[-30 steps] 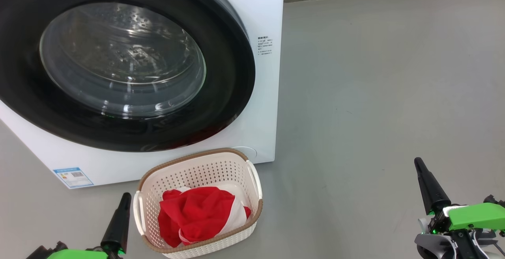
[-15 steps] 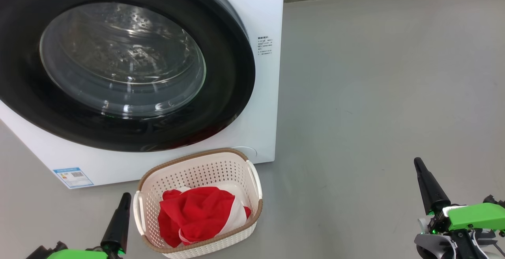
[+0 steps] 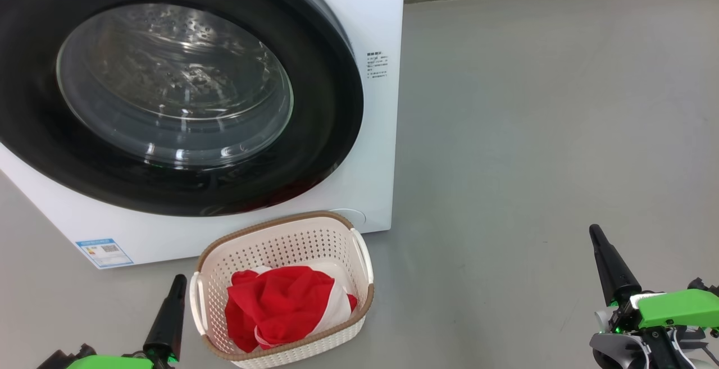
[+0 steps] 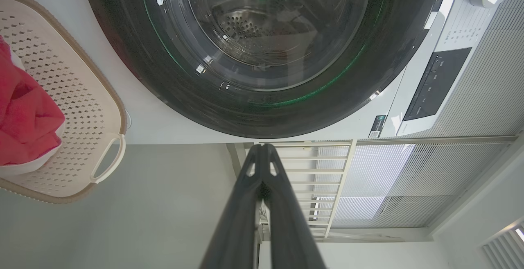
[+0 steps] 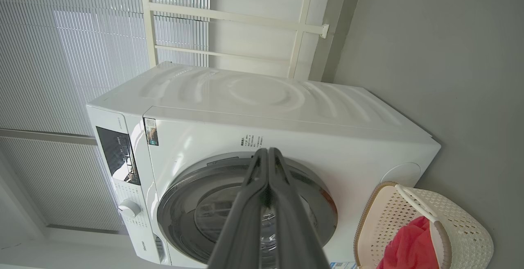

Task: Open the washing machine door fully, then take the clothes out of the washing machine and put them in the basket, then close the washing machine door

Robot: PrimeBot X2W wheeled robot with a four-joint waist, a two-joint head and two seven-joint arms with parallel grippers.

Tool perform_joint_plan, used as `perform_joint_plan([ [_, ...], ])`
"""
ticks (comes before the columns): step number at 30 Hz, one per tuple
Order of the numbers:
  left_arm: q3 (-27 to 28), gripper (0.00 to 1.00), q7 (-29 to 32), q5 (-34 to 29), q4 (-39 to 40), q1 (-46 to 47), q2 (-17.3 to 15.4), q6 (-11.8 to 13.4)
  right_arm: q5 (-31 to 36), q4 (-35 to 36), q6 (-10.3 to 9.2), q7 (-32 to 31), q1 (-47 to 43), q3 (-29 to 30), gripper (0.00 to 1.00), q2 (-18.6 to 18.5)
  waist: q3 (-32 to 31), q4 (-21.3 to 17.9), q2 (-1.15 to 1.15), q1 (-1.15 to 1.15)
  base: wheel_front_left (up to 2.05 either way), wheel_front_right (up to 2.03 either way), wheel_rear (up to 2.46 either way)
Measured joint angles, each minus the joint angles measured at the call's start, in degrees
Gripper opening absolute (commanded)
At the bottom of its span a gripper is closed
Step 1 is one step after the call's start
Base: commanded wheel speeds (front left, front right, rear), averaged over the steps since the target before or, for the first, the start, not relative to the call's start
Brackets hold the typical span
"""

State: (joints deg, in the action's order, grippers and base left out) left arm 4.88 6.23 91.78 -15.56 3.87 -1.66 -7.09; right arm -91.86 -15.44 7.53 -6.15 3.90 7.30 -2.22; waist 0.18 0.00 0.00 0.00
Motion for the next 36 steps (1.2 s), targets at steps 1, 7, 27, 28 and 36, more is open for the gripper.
perform_joint_plan([
  [1, 0.00, 0.00, 0.00, 0.00, 0.00, 0.00, 0.00, 0.00, 0.00, 0.00, 0.00, 0.00, 0.00, 0.00, 0.00, 0.00, 0.00, 0.00, 0.00, 0.00, 0.00, 0.00, 0.00],
  [7, 0.00, 0.00, 0.00, 0.00, 0.00, 0.00, 0.00, 0.00, 0.00, 0.00, 0.00, 0.00, 0.00, 0.00, 0.00, 0.00, 0.00, 0.00, 0.00, 0.00, 0.00, 0.00, 0.00],
  [27, 0.00, 0.00, 0.00, 0.00, 0.00, 0.00, 0.00, 0.00, 0.00, 0.00, 0.00, 0.00, 0.00, 0.00, 0.00, 0.01, 0.00, 0.00, 0.00, 0.00, 0.00, 0.00, 0.00],
  [28, 0.00, 0.00, 0.00, 0.00, 0.00, 0.00, 0.00, 0.00, 0.00, 0.00, 0.00, 0.00, 0.00, 0.00, 0.00, 0.01, 0.00, 0.00, 0.00, 0.00, 0.00, 0.00, 0.00],
  [36, 0.00, 0.00, 0.00, 0.00, 0.00, 0.00, -0.01, 0.00, 0.00, 0.00, 0.00, 0.00, 0.00, 0.00, 0.00, 0.01, 0.00, 0.00, 0.00, 0.00, 0.00, 0.00, 0.00],
])
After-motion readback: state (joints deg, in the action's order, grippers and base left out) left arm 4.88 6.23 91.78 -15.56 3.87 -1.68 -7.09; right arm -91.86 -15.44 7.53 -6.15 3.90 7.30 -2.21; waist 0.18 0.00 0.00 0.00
